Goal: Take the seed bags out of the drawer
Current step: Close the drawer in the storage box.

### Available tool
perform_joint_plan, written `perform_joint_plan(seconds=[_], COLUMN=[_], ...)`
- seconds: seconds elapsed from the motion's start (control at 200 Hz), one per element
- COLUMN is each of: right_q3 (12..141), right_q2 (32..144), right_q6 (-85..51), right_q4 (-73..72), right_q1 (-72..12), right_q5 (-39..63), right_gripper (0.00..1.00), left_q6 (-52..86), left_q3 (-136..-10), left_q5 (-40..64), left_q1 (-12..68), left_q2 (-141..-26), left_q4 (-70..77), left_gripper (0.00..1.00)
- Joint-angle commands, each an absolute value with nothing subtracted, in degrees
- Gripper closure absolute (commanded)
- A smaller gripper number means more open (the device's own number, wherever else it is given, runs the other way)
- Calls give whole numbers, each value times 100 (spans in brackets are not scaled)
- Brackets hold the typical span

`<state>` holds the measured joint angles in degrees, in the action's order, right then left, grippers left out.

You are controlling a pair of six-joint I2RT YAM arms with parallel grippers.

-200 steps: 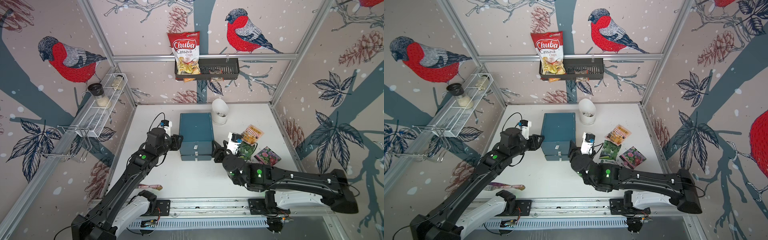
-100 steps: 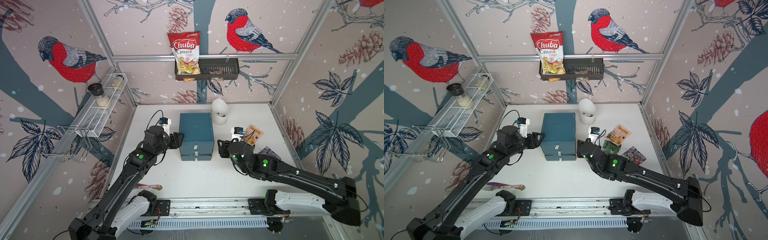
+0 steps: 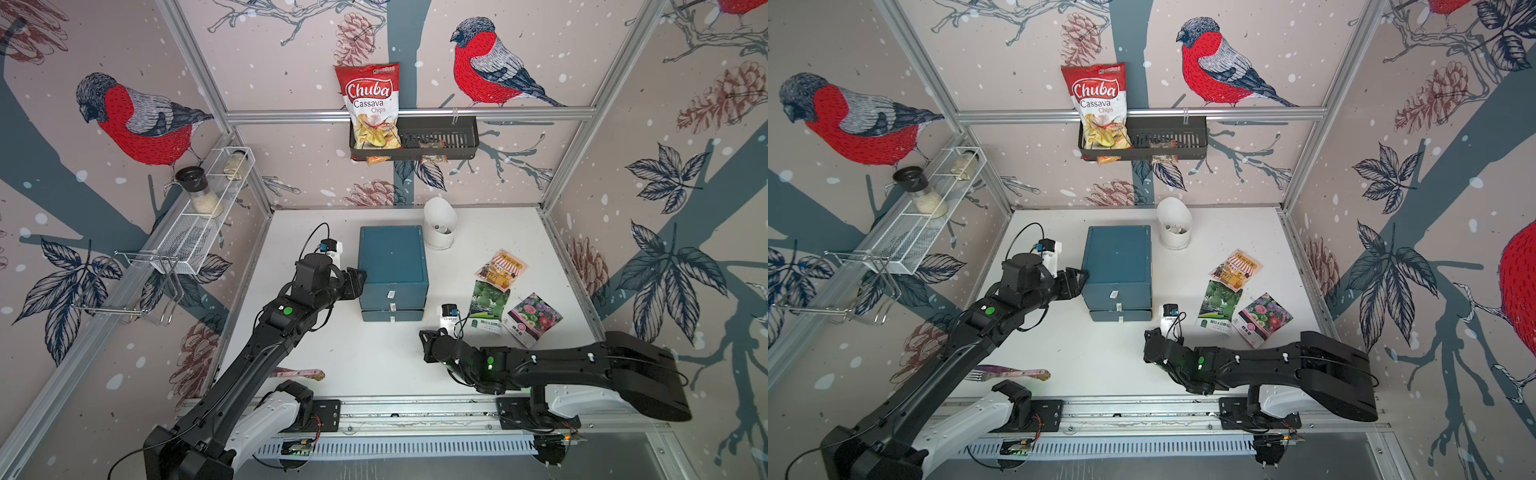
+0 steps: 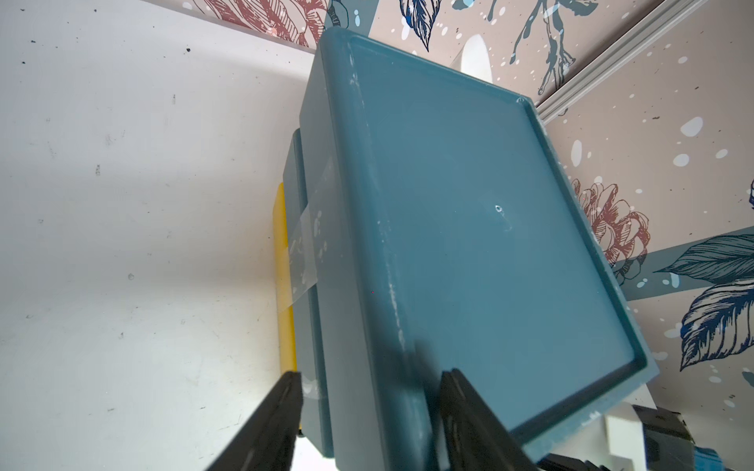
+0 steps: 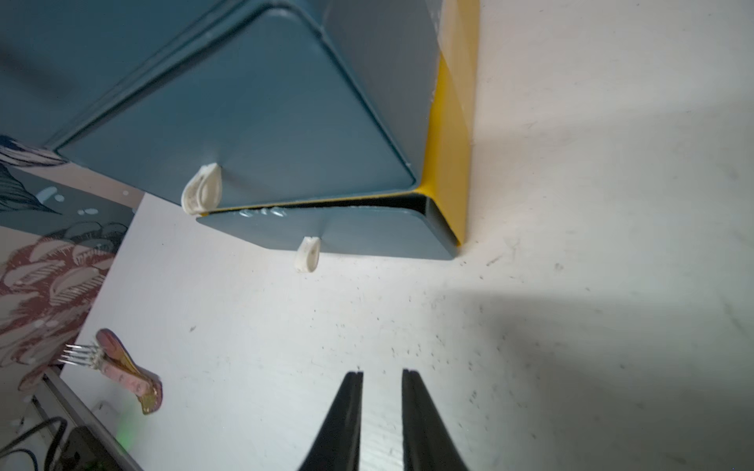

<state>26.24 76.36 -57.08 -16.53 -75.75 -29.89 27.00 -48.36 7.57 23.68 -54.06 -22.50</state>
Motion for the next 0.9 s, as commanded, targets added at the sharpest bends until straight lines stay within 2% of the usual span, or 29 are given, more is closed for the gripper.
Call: perform_joint_plan(seconds=[0.0, 0.095, 0.265, 0.72, 0.895], right_q3=[2523, 2375, 2445, 2551, 2829], right_q2=[7998, 8240, 8674, 9074, 8803], right_q6=[-5606, -5446, -5440, -5533, -5315], right_q4=[-3395, -4142, -4530, -4584, -3905], right_q1=[-7479, -7361, -7151, -6873, -7098], right_q5=[-3199, -3243, -3193, -2988, -3245], right_gripper=[78, 79, 81, 78, 74], left_q6=[2586, 2529, 2409, 2229, 2232], left_q3=[-4802, -4773, -4773, -4663, -4665], left_q5=[712, 779, 905, 1053, 1107], left_q1=[2343, 2329, 2303, 2211, 2191], left_q2=[-5371, -5346, -5346, -5204, -5204], left_q4=[-2228, -2226, -2266, -2312, -2303], left_gripper=[43, 45, 49, 52, 52])
